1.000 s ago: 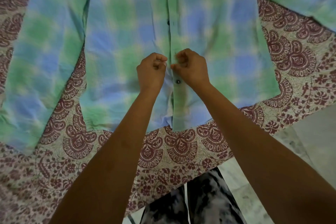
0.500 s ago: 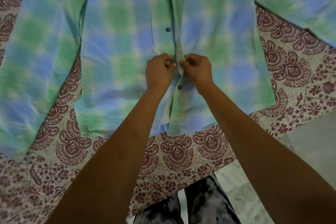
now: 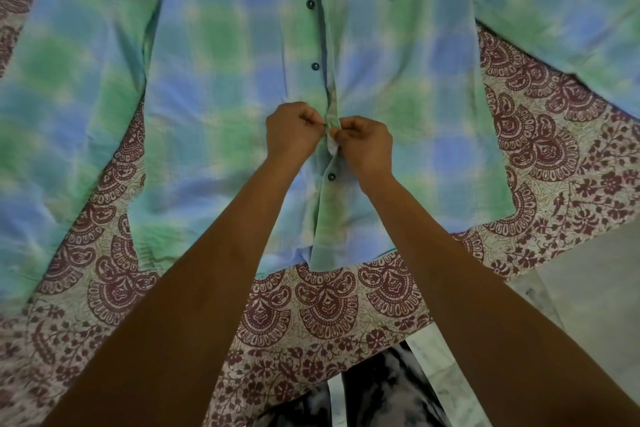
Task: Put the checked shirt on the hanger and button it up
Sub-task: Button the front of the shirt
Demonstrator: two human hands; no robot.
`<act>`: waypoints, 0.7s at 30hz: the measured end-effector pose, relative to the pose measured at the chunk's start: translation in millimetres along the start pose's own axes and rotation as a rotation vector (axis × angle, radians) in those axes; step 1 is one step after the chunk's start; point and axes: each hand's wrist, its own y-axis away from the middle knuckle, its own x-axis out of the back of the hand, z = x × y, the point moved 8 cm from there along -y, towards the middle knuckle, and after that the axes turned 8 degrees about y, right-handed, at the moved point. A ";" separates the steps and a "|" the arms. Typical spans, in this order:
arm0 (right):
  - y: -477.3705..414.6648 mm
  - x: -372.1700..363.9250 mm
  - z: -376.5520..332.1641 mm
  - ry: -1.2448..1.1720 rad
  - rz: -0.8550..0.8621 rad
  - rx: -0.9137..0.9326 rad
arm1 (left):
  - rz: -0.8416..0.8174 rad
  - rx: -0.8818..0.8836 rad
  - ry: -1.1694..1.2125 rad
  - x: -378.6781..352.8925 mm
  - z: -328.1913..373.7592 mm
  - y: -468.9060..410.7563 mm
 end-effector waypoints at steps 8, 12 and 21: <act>5.1 -2.0 0.8 -0.025 0.029 -0.020 | 0.076 -0.007 0.126 1.3 3.2 4.7; 8.5 -0.3 2.2 -0.141 0.039 -0.063 | 0.097 -0.049 0.016 5.6 10.8 8.4; 10.1 -3.7 2.0 -0.206 0.047 -0.094 | 0.091 0.007 0.107 5.0 12.0 13.1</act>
